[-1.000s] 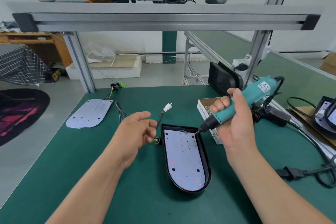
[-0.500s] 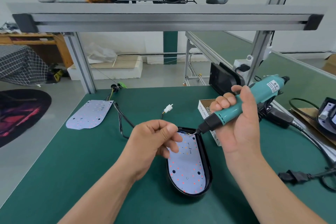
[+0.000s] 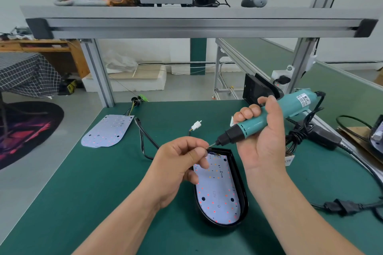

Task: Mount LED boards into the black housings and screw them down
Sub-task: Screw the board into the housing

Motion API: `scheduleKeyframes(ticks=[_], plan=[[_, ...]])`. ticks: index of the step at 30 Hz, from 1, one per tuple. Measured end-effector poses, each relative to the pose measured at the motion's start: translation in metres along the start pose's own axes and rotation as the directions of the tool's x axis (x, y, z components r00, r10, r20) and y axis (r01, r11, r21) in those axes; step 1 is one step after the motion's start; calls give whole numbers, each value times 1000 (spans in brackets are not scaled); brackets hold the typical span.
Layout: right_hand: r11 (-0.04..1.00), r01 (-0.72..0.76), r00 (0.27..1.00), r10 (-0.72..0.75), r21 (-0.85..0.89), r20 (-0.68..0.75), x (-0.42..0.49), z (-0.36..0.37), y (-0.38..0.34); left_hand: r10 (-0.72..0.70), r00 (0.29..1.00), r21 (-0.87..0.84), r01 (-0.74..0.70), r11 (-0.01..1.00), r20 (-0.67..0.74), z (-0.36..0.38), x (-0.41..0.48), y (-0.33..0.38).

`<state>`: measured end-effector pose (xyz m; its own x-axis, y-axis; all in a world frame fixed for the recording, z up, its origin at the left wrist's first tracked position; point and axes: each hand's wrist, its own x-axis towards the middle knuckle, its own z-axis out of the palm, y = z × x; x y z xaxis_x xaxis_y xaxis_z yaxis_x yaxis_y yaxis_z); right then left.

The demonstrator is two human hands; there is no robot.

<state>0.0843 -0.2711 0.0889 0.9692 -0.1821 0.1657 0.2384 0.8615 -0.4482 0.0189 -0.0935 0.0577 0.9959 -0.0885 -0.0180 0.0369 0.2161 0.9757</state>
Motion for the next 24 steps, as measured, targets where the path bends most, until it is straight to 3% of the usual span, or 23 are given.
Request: scheduleKeyframes(ticks=[9, 24], plan=[[1000, 18, 999, -17, -19, 35, -3, -6, -3, -62, 998, -144, 64, 988, 22, 6, -3, 2], [999, 26, 998, -24, -20, 54, -5, -7, -5, -88, 996, -211, 88, 974, 11, 6, -3, 3]])
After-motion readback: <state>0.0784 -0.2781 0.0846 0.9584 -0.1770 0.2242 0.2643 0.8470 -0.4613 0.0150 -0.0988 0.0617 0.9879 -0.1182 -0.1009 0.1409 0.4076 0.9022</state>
